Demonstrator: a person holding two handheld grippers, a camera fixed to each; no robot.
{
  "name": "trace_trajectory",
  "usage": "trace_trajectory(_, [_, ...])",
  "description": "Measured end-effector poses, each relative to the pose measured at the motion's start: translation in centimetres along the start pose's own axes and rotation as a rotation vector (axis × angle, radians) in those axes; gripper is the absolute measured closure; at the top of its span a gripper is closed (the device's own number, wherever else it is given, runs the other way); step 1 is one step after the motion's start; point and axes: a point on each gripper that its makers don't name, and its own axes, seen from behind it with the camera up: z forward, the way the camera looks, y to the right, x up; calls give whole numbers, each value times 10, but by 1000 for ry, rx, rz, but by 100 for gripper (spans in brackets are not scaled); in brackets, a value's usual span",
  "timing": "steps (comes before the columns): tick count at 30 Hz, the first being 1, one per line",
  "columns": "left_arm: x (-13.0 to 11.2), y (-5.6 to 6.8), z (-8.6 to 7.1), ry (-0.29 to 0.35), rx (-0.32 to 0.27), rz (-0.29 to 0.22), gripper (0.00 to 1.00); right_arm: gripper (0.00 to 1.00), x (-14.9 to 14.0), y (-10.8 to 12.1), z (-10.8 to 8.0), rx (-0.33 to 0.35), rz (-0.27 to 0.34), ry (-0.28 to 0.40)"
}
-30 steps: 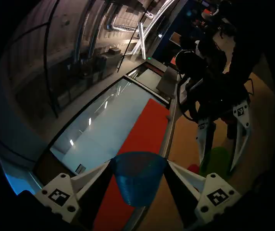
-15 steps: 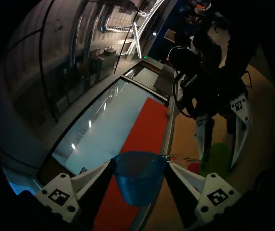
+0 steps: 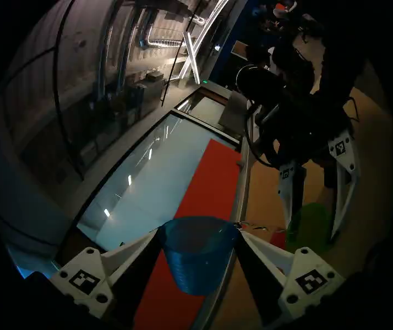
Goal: Pour water
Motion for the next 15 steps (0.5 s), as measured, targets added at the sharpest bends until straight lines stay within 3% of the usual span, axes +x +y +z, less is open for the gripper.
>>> trace_trajectory(15, [3, -2, 1, 2, 5, 36, 12, 10, 1, 1, -3, -5, -4, 5])
